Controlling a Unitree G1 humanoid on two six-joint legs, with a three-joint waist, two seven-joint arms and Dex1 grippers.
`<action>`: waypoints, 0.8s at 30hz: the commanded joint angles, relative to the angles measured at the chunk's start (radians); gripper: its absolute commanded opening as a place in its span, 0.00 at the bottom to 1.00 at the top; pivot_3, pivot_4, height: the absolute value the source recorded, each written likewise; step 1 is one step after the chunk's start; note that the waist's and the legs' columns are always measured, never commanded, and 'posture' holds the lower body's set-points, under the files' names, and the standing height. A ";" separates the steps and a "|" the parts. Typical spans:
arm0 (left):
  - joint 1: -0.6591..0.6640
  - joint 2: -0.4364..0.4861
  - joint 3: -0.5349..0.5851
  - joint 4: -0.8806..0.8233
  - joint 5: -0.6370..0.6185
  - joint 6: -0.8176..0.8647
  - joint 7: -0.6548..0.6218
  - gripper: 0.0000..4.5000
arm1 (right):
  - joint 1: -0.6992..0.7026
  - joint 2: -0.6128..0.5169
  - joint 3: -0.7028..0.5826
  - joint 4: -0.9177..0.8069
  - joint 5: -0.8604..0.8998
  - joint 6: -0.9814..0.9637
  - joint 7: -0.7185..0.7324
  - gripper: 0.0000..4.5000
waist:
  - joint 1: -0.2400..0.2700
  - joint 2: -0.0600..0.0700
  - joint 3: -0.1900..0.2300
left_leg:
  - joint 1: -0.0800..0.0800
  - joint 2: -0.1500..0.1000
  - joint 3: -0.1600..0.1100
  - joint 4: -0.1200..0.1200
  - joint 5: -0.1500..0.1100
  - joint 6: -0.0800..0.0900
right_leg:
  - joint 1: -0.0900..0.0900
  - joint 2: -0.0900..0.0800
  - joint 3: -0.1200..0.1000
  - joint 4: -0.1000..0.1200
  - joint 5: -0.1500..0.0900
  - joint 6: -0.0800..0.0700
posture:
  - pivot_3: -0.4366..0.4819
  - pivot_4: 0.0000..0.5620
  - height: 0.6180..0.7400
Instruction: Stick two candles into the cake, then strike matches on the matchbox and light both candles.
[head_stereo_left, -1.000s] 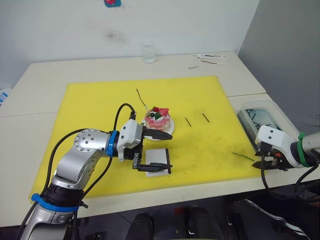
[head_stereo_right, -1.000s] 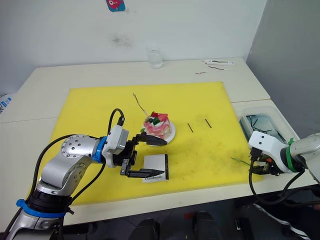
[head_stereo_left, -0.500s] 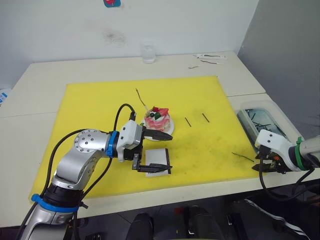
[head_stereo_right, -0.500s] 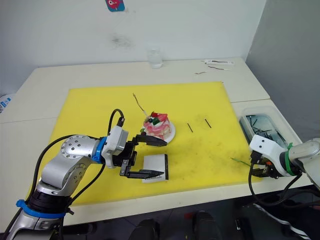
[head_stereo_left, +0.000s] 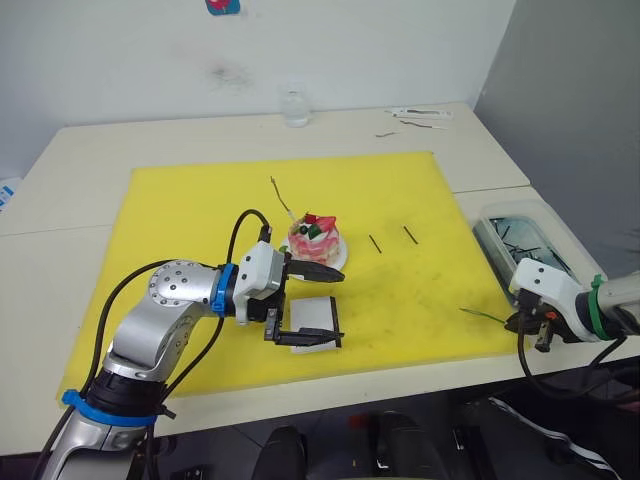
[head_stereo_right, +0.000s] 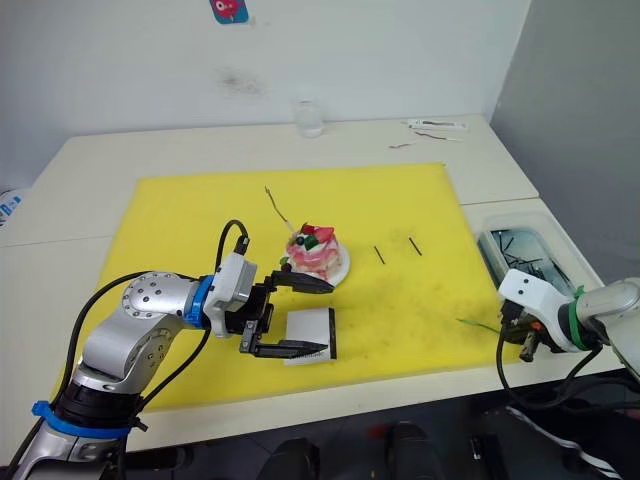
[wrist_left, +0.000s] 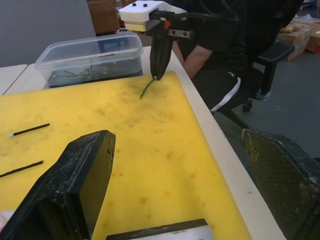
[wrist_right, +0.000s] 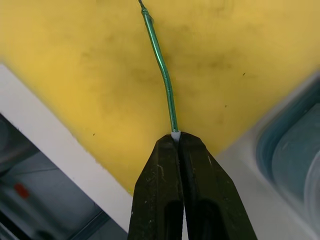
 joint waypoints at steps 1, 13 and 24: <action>0.031 0.006 0.107 -0.013 -0.067 0.010 0.037 1.00 | -0.093 0.188 -0.153 -0.056 0.142 0.000 -0.080 0.01 | -0.001 0.000 0.000 | 0.001 0.000 0.000 0.000 0.000 0.000 | 0.000 0.000 0.000 0.001 0.000 0.000 | 0.48 0.27 1.00; 0.212 0.045 0.352 -0.075 -0.218 0.168 0.222 1.00 | -0.227 0.934 -0.174 -0.087 0.175 -0.299 -0.529 0.01 | 0.007 0.000 0.001 | 0.002 0.002 -0.004 0.000 0.000 0.000 | -0.002 0.002 -0.002 0.010 -0.002 -0.003 | 0.48 0.27 1.00; 0.202 -0.044 0.354 -0.069 -0.183 0.122 0.343 1.00 | -0.171 1.090 0.025 0.167 -0.020 -0.673 -0.565 0.01 | 0.003 0.000 0.001 | 0.005 0.002 -0.003 -0.001 0.000 0.000 | -0.001 0.003 -0.001 0.012 -0.003 -0.005 | 0.48 0.27 1.00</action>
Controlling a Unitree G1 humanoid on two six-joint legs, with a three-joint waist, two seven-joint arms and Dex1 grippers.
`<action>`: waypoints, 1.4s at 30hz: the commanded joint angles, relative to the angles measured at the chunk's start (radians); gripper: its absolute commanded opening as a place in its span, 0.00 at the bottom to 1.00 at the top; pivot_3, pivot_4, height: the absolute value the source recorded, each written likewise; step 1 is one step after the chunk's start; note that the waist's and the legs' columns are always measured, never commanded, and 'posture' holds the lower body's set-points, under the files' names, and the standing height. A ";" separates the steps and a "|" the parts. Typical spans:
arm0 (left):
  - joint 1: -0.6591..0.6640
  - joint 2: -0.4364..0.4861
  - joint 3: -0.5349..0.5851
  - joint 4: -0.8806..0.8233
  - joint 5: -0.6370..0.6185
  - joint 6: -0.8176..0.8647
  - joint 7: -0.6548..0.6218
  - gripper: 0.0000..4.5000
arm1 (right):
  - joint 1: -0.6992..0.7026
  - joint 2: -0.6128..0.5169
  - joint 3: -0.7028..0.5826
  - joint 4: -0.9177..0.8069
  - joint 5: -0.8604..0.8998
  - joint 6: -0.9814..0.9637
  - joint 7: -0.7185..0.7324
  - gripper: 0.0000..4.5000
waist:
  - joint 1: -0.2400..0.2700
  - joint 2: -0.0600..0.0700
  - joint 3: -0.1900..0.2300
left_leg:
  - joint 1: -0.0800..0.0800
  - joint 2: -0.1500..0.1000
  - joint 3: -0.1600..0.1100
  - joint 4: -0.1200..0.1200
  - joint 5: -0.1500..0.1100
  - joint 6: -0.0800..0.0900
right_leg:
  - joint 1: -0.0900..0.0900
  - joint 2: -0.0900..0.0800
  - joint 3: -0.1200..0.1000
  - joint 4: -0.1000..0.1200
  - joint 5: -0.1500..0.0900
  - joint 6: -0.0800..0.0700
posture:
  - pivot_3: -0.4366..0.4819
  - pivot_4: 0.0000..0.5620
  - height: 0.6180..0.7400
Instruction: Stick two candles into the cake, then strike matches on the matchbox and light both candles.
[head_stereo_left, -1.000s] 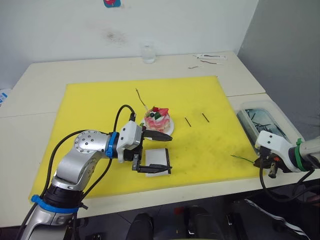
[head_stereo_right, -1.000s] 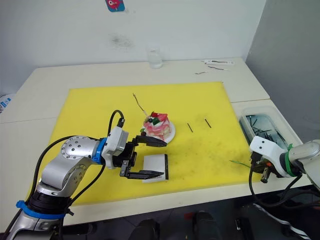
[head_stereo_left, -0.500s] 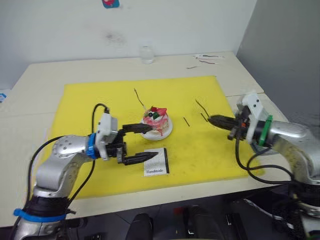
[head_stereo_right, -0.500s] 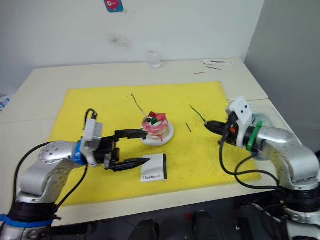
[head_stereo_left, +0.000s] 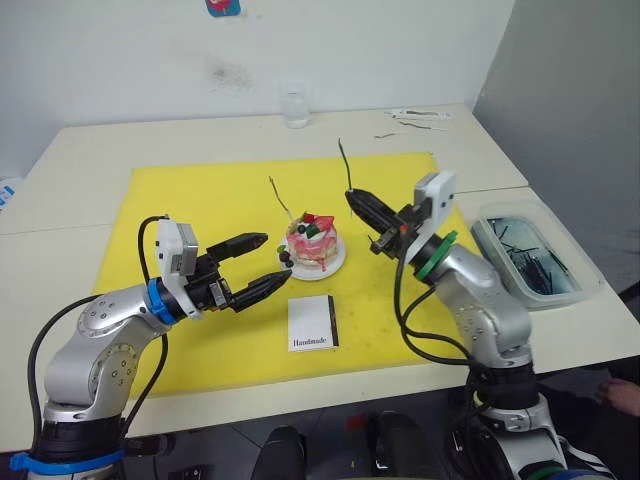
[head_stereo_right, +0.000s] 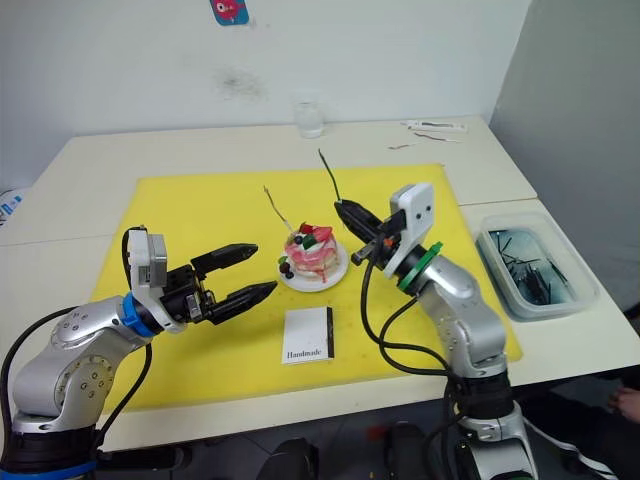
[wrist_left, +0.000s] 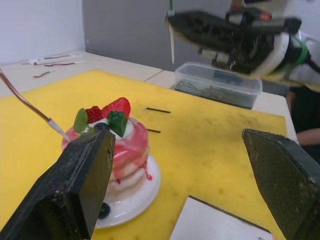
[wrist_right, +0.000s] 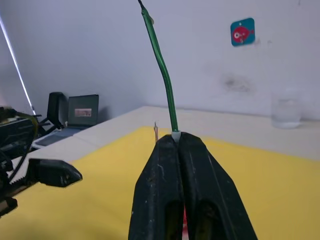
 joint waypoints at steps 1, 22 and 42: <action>-0.011 0.001 0.011 -0.016 0.001 -0.024 0.008 1.00 | -0.016 0.029 0.032 0.052 -0.043 -0.110 -0.010 0.01 | 0.000 0.000 0.000 | 0.000 0.000 0.000 0.000 0.000 0.000 | 0.000 0.000 0.000 0.000 0.000 0.000 | 0.48 0.27 1.00; 0.010 0.031 0.046 0.035 0.009 -0.040 -0.004 1.00 | -0.065 0.105 0.086 0.260 -0.077 -0.261 0.013 0.01 | 0.000 0.000 0.000 | 0.000 0.000 0.000 -0.001 0.000 0.000 | 0.000 0.000 0.000 0.000 -0.001 -0.001 | 0.48 0.27 1.00; -0.007 0.035 0.033 0.044 0.020 -0.039 -0.013 1.00 | -0.030 0.077 0.094 0.284 -0.103 -0.266 0.004 0.01 | -0.001 0.001 0.000 | 0.000 0.000 0.000 -0.001 0.000 0.000 | 0.000 0.000 0.000 0.000 -0.001 -0.002 | 0.48 0.27 1.00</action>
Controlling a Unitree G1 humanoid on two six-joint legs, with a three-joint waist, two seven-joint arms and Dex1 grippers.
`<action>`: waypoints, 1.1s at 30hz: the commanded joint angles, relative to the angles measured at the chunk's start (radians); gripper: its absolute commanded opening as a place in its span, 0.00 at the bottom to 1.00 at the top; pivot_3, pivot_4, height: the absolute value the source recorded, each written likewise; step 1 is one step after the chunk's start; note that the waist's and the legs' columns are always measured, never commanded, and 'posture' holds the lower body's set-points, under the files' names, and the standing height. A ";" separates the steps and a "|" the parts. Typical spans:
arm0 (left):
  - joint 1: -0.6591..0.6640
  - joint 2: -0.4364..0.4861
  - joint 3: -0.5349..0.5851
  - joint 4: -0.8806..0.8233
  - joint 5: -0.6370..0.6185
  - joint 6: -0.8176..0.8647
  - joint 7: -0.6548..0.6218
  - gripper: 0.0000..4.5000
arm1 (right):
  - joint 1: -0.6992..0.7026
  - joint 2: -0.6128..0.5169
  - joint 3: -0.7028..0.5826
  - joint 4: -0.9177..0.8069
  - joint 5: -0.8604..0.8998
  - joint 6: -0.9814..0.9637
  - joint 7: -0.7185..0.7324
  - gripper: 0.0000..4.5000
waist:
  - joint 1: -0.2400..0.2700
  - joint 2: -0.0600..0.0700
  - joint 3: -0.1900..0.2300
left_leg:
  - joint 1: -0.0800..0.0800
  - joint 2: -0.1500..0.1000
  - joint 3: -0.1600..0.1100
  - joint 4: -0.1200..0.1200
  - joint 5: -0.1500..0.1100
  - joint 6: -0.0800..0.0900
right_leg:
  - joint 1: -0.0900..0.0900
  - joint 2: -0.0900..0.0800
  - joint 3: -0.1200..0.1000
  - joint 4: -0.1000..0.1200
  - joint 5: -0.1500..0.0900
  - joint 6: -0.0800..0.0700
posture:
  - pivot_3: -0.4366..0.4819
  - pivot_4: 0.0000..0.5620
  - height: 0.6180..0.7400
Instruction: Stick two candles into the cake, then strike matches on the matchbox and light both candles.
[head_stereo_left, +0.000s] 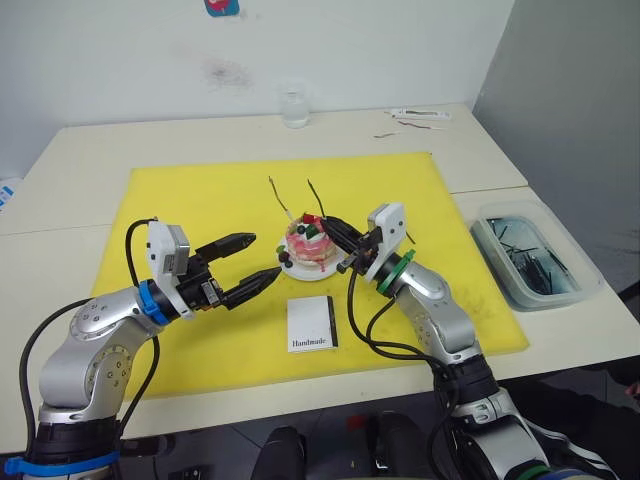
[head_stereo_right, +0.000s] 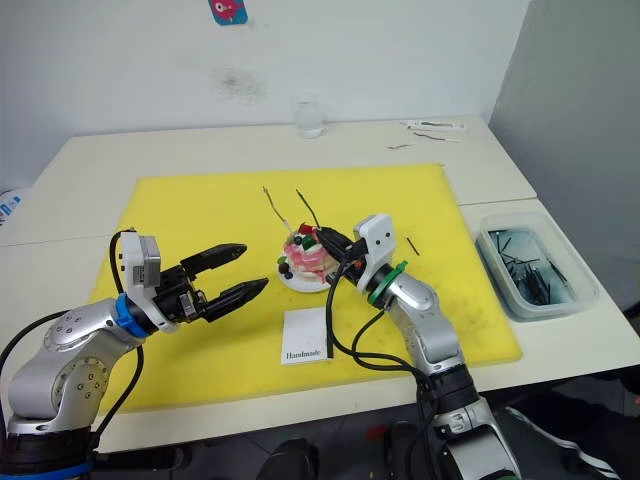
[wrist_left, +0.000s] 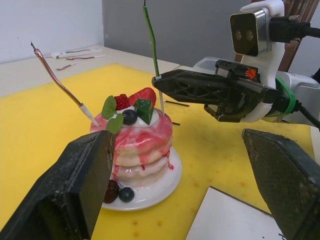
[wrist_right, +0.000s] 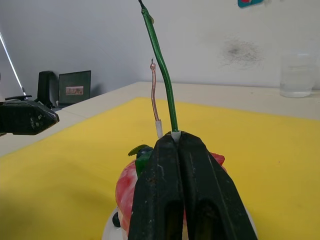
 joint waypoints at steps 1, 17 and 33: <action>-0.021 0.016 0.011 0.000 0.006 -0.020 -0.007 1.00 | -0.008 0.006 -0.004 -0.017 -0.004 -0.018 -0.002 0.01 | 0.000 0.000 0.000 | 0.000 0.000 0.000 0.000 0.000 0.000 | 0.000 0.000 0.000 0.000 0.000 0.000 | 0.48 0.27 1.00; -0.012 0.011 0.009 -0.003 0.009 -0.025 -0.016 1.00 | 0.000 0.029 -0.022 -0.040 0.039 0.008 -0.001 0.01 | 0.000 0.000 0.000 | 0.000 0.000 0.000 0.000 0.000 0.000 | 0.000 0.000 0.000 0.000 -0.001 -0.001 | 0.48 0.27 1.00; -0.015 0.010 0.012 0.007 0.017 -0.026 -0.025 1.00 | 0.035 0.003 -0.010 -0.018 0.007 -0.008 0.003 0.01 | -0.001 0.000 0.000 | -0.001 0.000 0.000 -0.001 0.000 0.000 | -0.001 0.000 0.000 -0.001 -0.002 -0.003 | 0.48 0.27 1.00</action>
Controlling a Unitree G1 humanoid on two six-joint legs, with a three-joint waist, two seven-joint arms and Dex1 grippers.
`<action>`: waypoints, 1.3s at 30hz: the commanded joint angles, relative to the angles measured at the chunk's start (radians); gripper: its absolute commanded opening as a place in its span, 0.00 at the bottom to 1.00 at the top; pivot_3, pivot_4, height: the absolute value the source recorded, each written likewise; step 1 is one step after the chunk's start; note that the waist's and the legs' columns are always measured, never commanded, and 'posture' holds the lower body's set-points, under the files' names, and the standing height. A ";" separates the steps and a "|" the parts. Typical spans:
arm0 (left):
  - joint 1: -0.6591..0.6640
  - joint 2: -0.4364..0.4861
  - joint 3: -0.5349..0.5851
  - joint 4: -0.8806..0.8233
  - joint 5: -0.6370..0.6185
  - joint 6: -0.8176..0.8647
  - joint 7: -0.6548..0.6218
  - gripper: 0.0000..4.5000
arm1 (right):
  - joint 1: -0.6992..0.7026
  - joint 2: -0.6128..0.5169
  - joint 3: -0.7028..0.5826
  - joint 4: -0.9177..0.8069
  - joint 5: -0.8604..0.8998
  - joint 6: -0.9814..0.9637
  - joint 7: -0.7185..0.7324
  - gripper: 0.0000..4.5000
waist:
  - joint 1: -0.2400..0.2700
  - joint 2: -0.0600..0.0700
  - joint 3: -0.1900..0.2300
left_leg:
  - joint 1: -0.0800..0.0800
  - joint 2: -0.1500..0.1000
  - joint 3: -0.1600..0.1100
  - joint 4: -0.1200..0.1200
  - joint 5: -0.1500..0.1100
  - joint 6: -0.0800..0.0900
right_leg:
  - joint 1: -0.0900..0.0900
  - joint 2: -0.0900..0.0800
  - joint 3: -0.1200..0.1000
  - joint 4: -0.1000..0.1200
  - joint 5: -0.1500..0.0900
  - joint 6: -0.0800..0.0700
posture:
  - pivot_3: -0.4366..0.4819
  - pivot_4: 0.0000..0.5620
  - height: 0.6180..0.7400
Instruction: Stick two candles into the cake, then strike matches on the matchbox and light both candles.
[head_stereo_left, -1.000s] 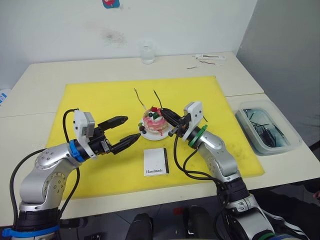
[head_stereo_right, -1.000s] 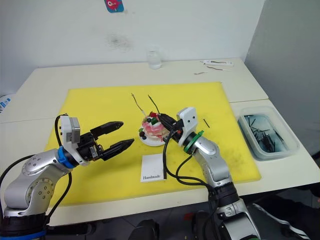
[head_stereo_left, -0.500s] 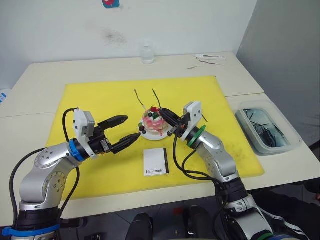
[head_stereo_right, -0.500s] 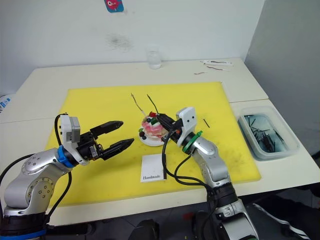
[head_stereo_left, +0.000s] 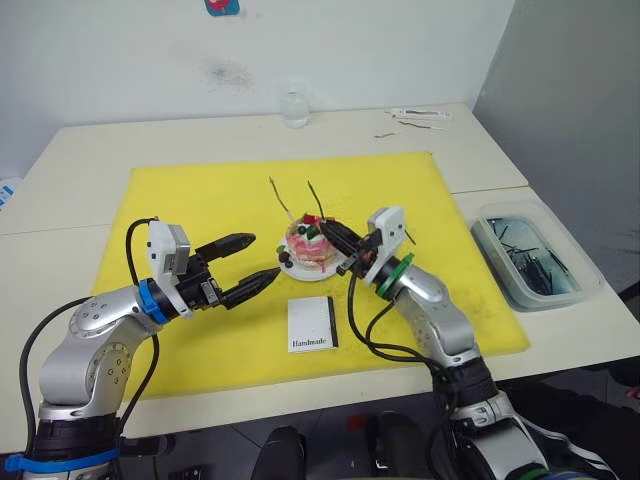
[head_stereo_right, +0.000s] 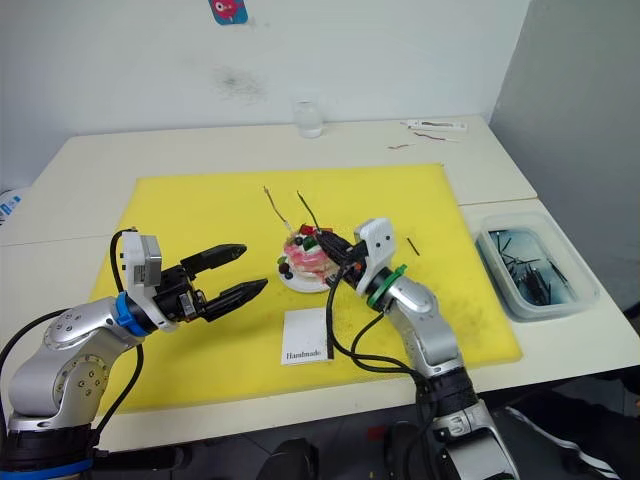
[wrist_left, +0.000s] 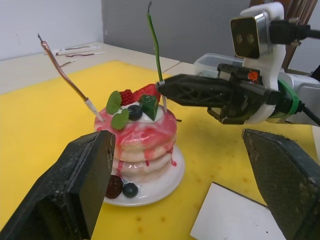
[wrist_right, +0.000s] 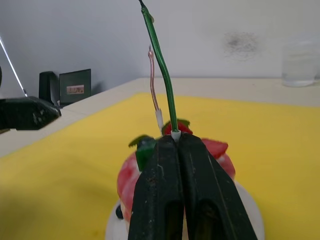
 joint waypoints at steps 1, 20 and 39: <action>-0.008 0.007 0.011 -0.013 -0.001 -0.025 -0.006 1.00 | 0.002 -0.001 -0.008 -0.017 -0.003 -0.023 0.003 0.01 | -0.001 0.000 0.000 | 0.000 0.000 0.000 0.000 0.000 0.000 | 0.000 0.000 0.000 0.000 0.000 0.000 | 0.48 0.27 1.00; -0.020 0.005 0.000 0.006 0.011 -0.047 -0.011 1.00 | 0.024 0.005 0.001 -0.023 -0.006 -0.029 0.002 0.01 | -0.001 0.000 0.000 | 0.000 0.000 0.000 0.000 0.000 0.000 | 0.000 0.000 0.000 0.000 -0.002 -0.003 | 0.48 0.27 1.00; 0.016 0.139 0.028 0.013 -0.037 0.030 -0.115 1.00 | 0.115 -0.247 -0.039 -0.338 0.059 0.144 0.102 0.29 | 0.000 0.000 0.000 | -0.002 0.000 0.000 0.000 0.000 0.000 | -0.001 0.000 -0.001 0.000 -0.002 -0.003 | 0.48 0.27 1.00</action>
